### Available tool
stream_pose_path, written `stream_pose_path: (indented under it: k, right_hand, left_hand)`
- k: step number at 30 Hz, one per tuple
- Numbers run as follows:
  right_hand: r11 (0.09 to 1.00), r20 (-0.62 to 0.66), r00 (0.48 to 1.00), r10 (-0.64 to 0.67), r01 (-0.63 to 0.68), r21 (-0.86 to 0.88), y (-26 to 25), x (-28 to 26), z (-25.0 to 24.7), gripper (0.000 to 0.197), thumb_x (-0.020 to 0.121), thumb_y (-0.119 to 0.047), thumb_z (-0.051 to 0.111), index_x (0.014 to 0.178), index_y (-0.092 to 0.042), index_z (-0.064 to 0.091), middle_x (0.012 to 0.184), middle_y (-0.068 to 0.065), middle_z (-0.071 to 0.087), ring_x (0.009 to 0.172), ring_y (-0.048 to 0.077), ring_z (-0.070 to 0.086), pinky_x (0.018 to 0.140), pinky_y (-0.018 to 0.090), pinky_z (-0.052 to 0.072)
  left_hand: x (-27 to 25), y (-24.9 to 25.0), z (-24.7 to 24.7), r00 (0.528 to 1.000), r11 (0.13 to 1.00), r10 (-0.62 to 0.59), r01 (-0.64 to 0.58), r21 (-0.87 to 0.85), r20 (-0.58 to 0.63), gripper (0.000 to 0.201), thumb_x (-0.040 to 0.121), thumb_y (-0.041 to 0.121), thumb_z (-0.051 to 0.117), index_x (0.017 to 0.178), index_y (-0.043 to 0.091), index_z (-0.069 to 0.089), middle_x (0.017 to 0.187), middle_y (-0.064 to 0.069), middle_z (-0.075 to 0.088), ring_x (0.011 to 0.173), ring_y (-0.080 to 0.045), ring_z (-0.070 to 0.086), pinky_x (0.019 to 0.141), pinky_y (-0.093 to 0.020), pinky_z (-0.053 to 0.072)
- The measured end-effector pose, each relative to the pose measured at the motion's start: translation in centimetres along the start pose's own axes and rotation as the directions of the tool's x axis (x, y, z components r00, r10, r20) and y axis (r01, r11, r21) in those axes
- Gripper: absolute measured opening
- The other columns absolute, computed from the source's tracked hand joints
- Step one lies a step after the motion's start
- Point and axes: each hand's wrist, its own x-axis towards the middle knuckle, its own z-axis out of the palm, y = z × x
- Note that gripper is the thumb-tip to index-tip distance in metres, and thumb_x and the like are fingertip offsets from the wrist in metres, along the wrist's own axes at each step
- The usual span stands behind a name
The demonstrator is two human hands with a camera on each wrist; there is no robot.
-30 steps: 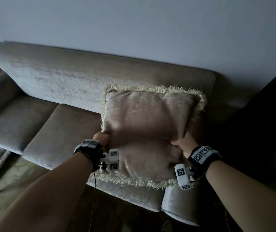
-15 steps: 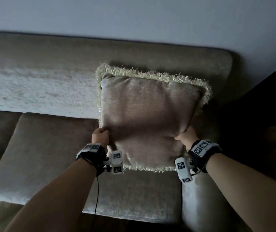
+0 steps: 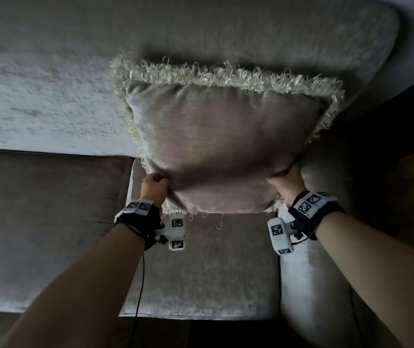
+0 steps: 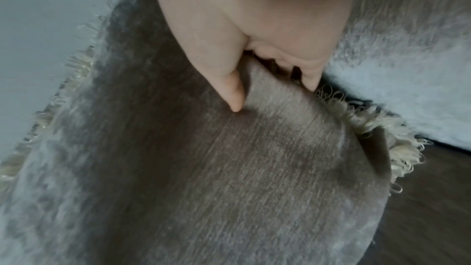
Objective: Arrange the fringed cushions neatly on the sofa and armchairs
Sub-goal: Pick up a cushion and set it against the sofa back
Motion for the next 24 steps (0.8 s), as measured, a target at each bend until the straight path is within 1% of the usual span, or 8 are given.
stream_pose_path:
  k: [5,8,11,16,18,21,22,24]
  right_hand:
    - [0.987,-0.062,0.991,-0.116,0.122,0.106,0.5,0.3,0.5,0.080,0.075,-0.006,0.075,0.145,-0.016,0.036,0.118,-0.005,0.065,0.107,0.008,0.063,0.098,0.023,0.048]
    - [0.993,-0.017,0.994,-0.106,0.105,-0.050,0.1,0.5,1.3,0.071,0.088,-0.014,0.065,0.149,-0.014,0.029,0.117,0.003,0.063,0.105,0.015,0.058,0.084,0.017,0.039]
    - [0.991,-0.003,0.995,-0.099,0.099,-0.090,-0.2,1.0,1.6,0.072,0.087,-0.016,0.064,0.149,-0.014,0.029,0.128,0.010,0.063,0.118,0.027,0.058,0.096,0.027,0.042]
    - [0.928,-0.213,0.904,-0.371,0.355,-0.108,0.3,-1.7,0.9,0.052,0.078,-0.018,0.064,0.127,-0.020,0.050,0.126,0.009,0.048,0.109,0.027,0.056,0.096,0.044,0.048]
    - [0.735,-0.091,0.744,-0.662,0.620,-0.275,0.1,-3.2,1.4,0.048,0.078,-0.012,0.062,0.125,-0.018,0.055,0.123,0.009,0.050,0.110,0.027,0.053,0.097,0.047,0.045]
    - [0.201,0.335,0.419,-0.844,0.825,-0.528,-1.2,-3.8,3.7,0.057,0.074,-0.012,0.065,0.130,-0.023,0.060,0.139,0.010,0.052,0.126,0.030,0.047,0.103,0.049,0.039]
    - [0.044,0.465,0.347,-0.815,0.836,-0.547,-1.7,-3.7,4.6,0.059,0.074,-0.013,0.065,0.132,-0.025,0.059,0.148,0.009,0.046,0.136,0.031,0.040,0.110,0.052,0.033]
    - [-0.141,0.637,0.326,-0.699,0.810,-0.569,-2.3,-2.9,5.6,0.062,0.078,-0.016,0.064,0.138,-0.027,0.053,0.159,0.006,0.031,0.148,0.033,0.024,0.119,0.055,0.019]
  left_hand:
    - [-3.0,2.7,1.0,0.998,0.996,-0.056,0.054,-0.064,-0.017,0.061,0.056,0.033,0.062,0.116,0.028,0.052,0.104,-0.001,0.063,0.102,-0.028,0.063,0.084,-0.052,0.058]
    - [-5.6,4.8,2.1,0.997,0.992,-0.010,0.019,-0.127,0.076,0.045,0.087,0.017,0.058,0.129,0.018,0.041,0.102,0.005,0.053,0.091,-0.017,0.056,0.066,-0.037,0.059]
    - [-5.2,4.2,2.2,0.997,0.998,0.058,-0.057,-0.017,0.059,0.042,0.091,0.025,0.055,0.131,0.017,0.045,0.110,-0.003,0.058,0.082,-0.015,0.058,0.057,-0.030,0.050]
    - [-6.1,4.5,2.2,0.923,0.963,0.224,-0.160,0.219,-0.313,0.047,0.083,0.033,0.058,0.128,0.019,0.052,0.129,-0.017,0.053,0.116,-0.037,0.053,0.102,-0.045,0.042]
    - [-7.2,5.6,2.9,0.791,0.860,0.491,-0.374,0.348,-0.364,0.037,0.085,0.022,0.057,0.122,0.019,0.058,0.122,-0.017,0.054,0.112,-0.037,0.050,0.101,-0.038,0.035]
    - [-8.4,7.7,3.8,0.505,0.472,0.855,-0.657,0.588,-0.122,0.043,0.084,0.024,0.056,0.126,0.028,0.061,0.128,-0.012,0.053,0.114,-0.035,0.049,0.097,-0.039,0.036]
    - [-8.3,8.1,4.2,0.438,0.301,0.898,-0.671,0.677,0.034,0.046,0.086,0.028,0.054,0.131,0.034,0.057,0.139,-0.010,0.048,0.124,-0.035,0.045,0.102,-0.044,0.036]
    - [-7.6,8.7,4.8,0.424,0.028,0.848,-0.635,0.772,0.318,0.053,0.090,0.035,0.047,0.142,0.042,0.042,0.159,-0.007,0.025,0.144,-0.035,0.026,0.111,-0.061,0.023]
